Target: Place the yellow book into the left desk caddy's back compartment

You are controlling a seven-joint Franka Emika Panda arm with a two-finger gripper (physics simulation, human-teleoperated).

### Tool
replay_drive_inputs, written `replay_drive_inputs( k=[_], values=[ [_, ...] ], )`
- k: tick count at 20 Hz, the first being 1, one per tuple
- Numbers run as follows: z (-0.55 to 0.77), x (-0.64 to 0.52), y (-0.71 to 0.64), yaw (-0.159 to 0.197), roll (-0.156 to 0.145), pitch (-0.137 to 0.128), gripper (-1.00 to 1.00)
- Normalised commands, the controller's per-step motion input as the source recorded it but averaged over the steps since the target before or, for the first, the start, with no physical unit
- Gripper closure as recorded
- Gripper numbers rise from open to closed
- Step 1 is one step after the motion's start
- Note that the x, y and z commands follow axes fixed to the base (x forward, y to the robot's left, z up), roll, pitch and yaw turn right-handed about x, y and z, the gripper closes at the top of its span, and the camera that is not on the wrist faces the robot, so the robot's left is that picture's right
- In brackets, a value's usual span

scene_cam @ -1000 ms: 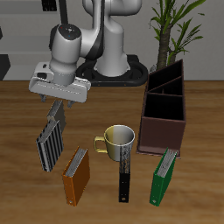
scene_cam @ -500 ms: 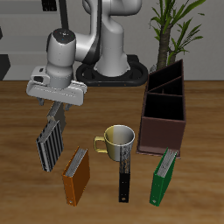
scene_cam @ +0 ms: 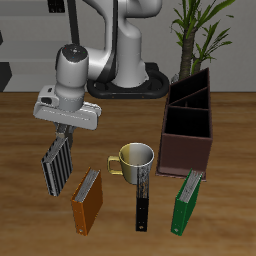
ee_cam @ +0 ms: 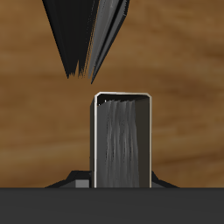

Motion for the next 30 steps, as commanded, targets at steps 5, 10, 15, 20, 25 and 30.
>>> replay_drive_inputs(
  k=[5, 10, 15, 20, 25, 30],
  values=[
    [-0.15, 0.04, 0.09, -0.026, 0.012, 0.012, 1.00],
    [0.29, -0.15, 0.29, -0.040, 0.009, -0.048, 1.00],
    [0.37, -0.18, 0.30, -0.053, -0.060, -0.016, 1.00],
    [0.44, -0.20, 0.38, -0.058, -0.060, -0.007, 1.00],
    [0.42, -0.25, 0.46, -0.024, -0.029, -0.021, 1.00],
    [0.24, -0.12, 0.31, -0.012, -0.006, -0.018, 1.00]
  ],
)
